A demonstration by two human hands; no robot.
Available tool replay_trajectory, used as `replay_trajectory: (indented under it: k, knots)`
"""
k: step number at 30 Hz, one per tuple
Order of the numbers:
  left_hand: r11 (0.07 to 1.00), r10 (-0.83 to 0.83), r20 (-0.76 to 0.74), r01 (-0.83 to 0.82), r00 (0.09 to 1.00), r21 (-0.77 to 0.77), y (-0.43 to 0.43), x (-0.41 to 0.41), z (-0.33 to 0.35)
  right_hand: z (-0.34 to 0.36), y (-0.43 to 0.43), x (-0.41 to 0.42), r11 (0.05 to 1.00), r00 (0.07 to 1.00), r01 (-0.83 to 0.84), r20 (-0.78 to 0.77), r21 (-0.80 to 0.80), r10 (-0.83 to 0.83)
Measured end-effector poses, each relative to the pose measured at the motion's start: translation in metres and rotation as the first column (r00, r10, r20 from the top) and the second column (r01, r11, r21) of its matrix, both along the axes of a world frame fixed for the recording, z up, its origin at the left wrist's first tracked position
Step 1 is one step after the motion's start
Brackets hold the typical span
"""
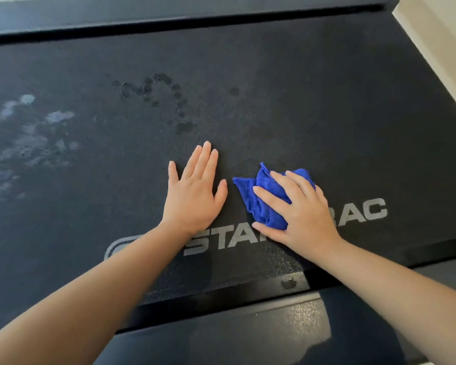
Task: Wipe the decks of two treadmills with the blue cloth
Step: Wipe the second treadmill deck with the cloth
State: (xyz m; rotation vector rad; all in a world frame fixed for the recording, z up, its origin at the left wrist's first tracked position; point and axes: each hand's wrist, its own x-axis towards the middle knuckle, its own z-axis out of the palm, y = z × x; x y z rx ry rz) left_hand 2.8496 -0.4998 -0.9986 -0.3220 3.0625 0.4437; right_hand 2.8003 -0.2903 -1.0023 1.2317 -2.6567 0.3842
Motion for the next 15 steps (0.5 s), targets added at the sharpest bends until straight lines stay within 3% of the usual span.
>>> replay_trajectory:
  k: [3, 6, 9, 15]
  knots:
    - [1.000, 0.019, 0.007, -0.019, 1.000, -0.021, 0.001, 0.001, -0.002, -0.001, -0.013, -0.038, 0.996, 0.996, -0.086, 0.009, -0.029, 0.086]
    - [0.998, 0.039, 0.023, -0.038, 0.999, -0.052, 0.001, 0.000, -0.004, 0.000, -0.049, -0.089, 0.997, 0.999, -0.014, 0.047, -0.073, 0.018]
    - [0.996, 0.042, 0.031, -0.039, 0.999, -0.076, 0.003, 0.000, -0.004, 0.001, -0.075, -0.122, 0.998, 0.991, 0.062, 0.117, -0.007, -0.061]
    - [0.992, 0.083, 0.034, -0.079, 0.996, -0.096, 0.009, -0.002, 0.001, -0.003, -0.023, -0.065, 0.995, 0.997, -0.066, 0.026, -0.073, 0.068]
